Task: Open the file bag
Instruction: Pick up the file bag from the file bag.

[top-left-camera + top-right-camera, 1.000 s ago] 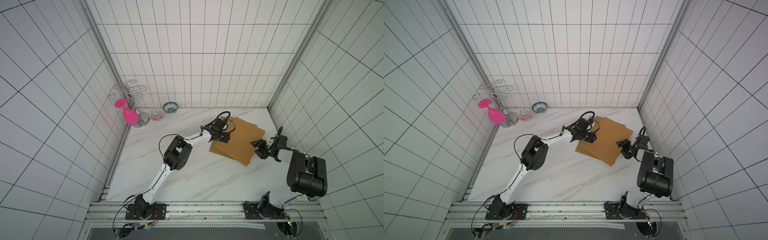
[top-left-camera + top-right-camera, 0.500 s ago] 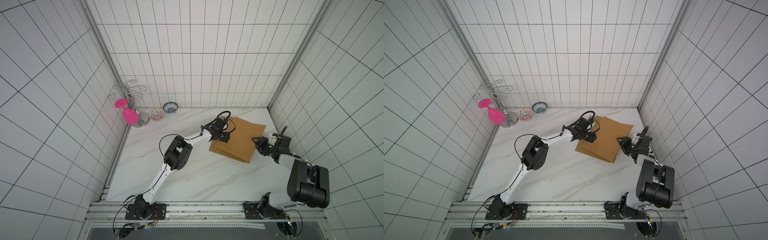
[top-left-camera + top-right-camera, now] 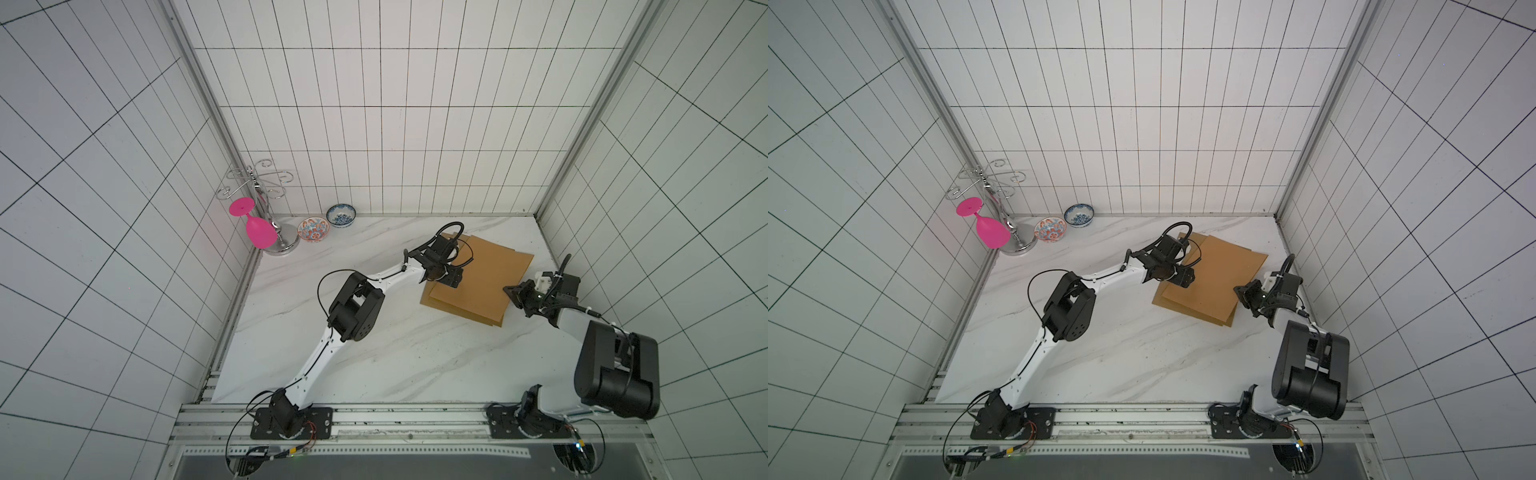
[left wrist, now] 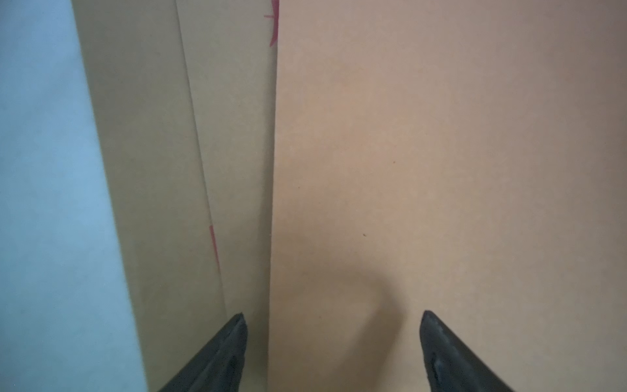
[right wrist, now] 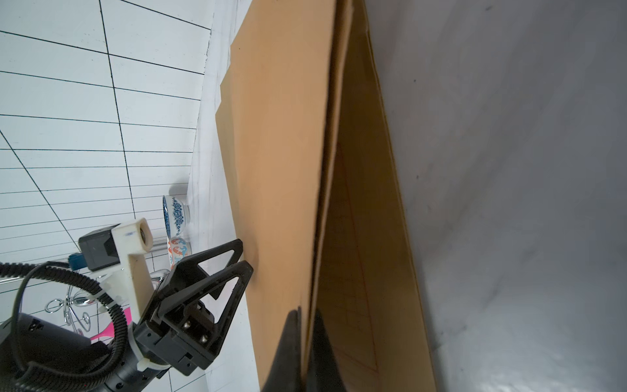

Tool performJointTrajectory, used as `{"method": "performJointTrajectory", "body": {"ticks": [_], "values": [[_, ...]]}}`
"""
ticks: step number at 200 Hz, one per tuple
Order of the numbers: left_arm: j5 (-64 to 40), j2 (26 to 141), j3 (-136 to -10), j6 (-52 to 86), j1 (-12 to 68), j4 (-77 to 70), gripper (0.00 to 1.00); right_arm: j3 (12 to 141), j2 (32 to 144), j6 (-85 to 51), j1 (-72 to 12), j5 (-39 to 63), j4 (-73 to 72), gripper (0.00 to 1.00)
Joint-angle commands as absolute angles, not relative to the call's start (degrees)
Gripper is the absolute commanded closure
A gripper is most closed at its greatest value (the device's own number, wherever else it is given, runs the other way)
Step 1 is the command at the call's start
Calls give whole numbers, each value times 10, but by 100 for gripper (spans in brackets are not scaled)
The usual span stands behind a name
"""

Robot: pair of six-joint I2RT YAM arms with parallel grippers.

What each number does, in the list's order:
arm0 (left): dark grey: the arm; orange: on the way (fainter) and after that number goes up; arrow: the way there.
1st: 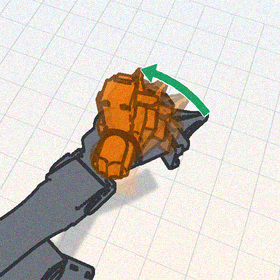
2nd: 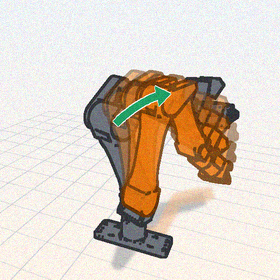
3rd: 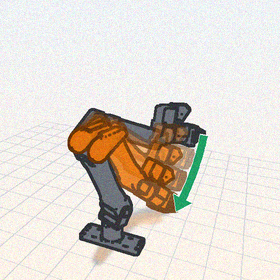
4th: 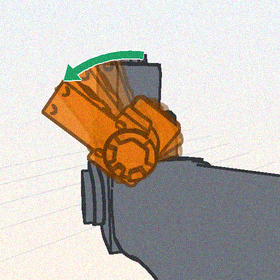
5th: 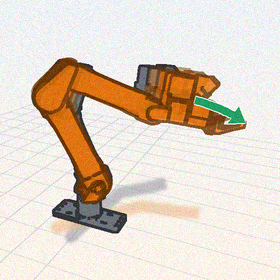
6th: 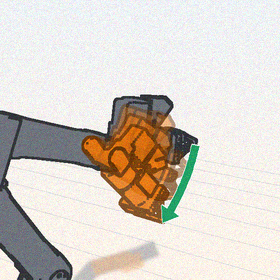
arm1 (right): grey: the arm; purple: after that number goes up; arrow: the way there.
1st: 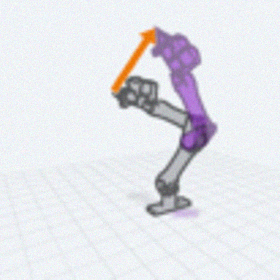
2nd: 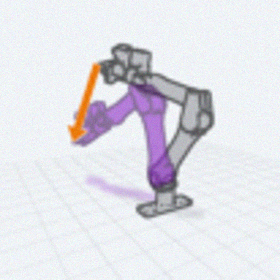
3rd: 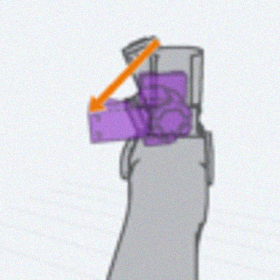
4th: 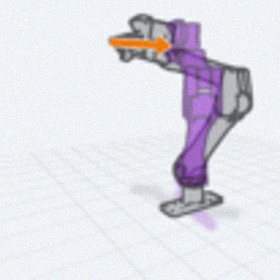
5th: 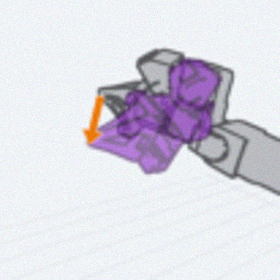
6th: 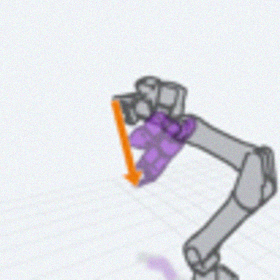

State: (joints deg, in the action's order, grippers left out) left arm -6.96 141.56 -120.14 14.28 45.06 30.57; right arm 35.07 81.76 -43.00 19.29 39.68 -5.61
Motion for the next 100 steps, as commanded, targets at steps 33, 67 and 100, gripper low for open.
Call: {"method": "performJointTrajectory", "body": {"ticks": [33, 67, 100], "values": [[68, 1078, -972, 152, 450, 116, 2, 413, 704, -451, 139, 318, 89, 100], [39, 895, -763, 90, 461, -37, 2, 460, 649, -503, 63, 238, 144, 100], [24, 787, -647, -6, 500, -79, 2, 501, 636, -554, 9, 193, 163, 100]]}}
